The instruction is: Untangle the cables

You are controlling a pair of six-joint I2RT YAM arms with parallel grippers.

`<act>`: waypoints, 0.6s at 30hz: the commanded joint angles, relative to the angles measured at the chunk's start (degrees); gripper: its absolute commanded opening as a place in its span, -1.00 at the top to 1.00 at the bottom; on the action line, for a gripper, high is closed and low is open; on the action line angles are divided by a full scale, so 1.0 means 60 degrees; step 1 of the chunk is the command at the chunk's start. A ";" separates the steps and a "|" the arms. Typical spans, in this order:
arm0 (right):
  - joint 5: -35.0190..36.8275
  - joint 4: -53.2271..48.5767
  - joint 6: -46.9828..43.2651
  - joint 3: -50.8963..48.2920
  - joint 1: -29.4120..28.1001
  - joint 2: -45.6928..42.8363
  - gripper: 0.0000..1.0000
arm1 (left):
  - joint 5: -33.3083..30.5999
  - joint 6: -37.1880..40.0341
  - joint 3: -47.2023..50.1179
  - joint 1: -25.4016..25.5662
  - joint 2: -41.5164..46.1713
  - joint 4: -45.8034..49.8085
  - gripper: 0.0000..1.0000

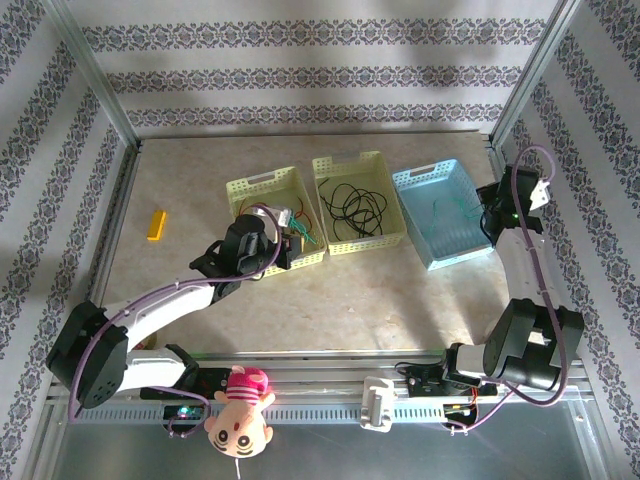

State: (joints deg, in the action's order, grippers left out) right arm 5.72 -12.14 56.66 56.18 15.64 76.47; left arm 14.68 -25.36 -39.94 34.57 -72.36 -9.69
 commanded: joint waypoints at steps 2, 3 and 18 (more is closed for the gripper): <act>0.0975 0.0215 0.1487 -0.0292 0.0031 0.0372 1.00 | 0.0088 0.0015 -0.0501 0.0139 -0.0168 -0.0523 1.00; 0.0988 0.0194 0.1629 -0.0329 0.0030 0.0477 1.00 | 0.0089 0.0018 -0.0522 0.0143 -0.0211 -0.0517 1.00; -0.0087 -0.0407 0.1771 -0.0794 -0.0761 0.0096 0.03 | 0.0414 0.0116 -0.1265 0.0506 -0.1141 -0.0634 1.00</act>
State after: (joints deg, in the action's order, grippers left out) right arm 6.94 -12.16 67.55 53.04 11.35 80.55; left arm 15.53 -25.32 -45.54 36.42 -78.24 -9.98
